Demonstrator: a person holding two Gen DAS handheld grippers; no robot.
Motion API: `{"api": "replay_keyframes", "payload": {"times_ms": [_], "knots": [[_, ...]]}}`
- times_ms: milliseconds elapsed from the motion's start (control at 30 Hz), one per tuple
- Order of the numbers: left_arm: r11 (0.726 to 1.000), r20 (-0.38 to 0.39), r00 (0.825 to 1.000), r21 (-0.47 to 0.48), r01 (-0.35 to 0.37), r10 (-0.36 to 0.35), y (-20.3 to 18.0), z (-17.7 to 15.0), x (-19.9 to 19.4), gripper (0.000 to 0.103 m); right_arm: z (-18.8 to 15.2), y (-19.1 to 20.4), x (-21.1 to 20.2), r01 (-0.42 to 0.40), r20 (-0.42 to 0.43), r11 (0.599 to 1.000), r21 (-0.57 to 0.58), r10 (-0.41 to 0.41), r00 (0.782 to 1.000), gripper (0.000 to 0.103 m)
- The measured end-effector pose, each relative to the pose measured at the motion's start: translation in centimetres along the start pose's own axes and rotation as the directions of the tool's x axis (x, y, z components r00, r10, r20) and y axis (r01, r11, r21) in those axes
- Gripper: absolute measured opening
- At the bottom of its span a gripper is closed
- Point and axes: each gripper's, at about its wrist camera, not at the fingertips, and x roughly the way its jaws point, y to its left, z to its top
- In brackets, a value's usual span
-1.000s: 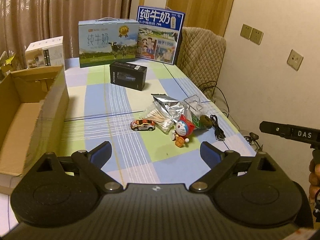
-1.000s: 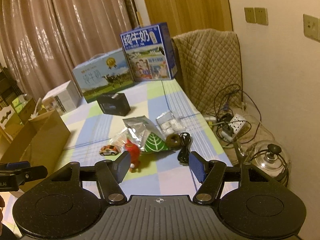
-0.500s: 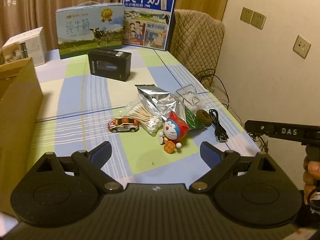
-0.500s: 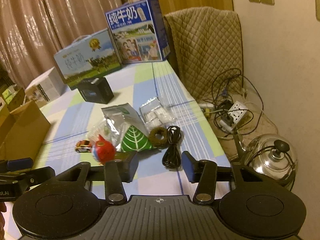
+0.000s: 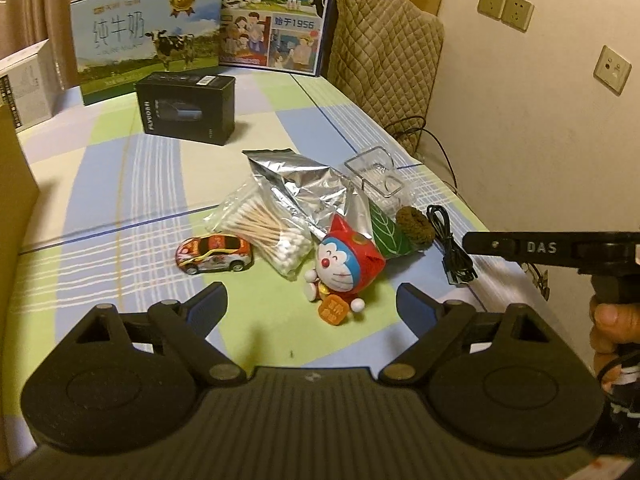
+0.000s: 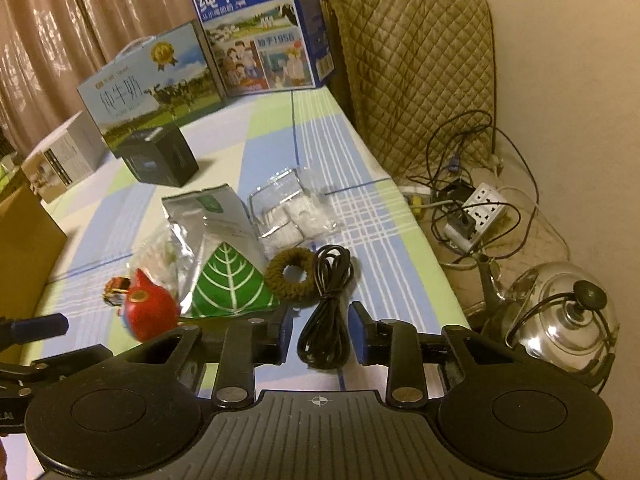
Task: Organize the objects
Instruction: 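Return both tools to the table items, then grasp the black cable with the right tool while the left tool grasps the red Doraemon figure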
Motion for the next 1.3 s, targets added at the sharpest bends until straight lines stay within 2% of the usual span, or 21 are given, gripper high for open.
{"api": "replay_keyframes", "payload": {"times_ms": [400,567,667,733,967,1033,1167,1300], "knots": [[0.999,-0.001,1.0,0.03,0.027,-0.027,-0.2,0.1,2.4,0.084,-0.9,0.8,3.1,0.038,-0.017,0.995,-0.087,-0.04,0.999,0.022],[0.998,0.005,0.999,0.055,0.041,-0.041,-0.8,0.1,3.2,0.082,-1.1,0.6,3.0,0.038,-0.013,0.997,-0.07,-0.039,0.999,0.02],[0.996,0.01,0.999,0.082,0.04,-0.041,-1.2,0.2,3.6,0.077,-1.2,0.6,2.7,0.039,-0.013,0.998,-0.057,-0.04,0.999,0.019],[0.994,0.014,0.999,0.107,0.035,-0.036,-1.5,0.3,3.9,0.066,-1.3,0.6,2.5,0.041,-0.012,0.998,-0.053,-0.042,0.999,0.018],[0.983,0.016,0.999,0.179,0.035,-0.038,-2.3,0.6,4.6,0.049,-1.5,0.6,2.2,0.044,-0.01,0.998,-0.046,-0.044,0.999,0.017],[0.982,0.016,0.999,0.182,0.041,-0.045,-2.3,0.6,4.6,0.041,-1.6,0.6,2.2,0.043,-0.012,0.998,-0.045,-0.044,0.999,0.017],[0.979,0.011,0.999,0.201,0.039,-0.042,-2.6,0.5,4.5,0.04,-2.2,0.9,1.4,0.037,-0.012,0.999,-0.035,-0.037,0.999,0.015],[0.985,-0.007,0.999,0.166,0.042,-0.041,-2.2,0.2,3.7,0.04,-2.9,1.6,0.3,0.028,-0.015,0.999,-0.028,-0.028,0.999,0.01]]}}
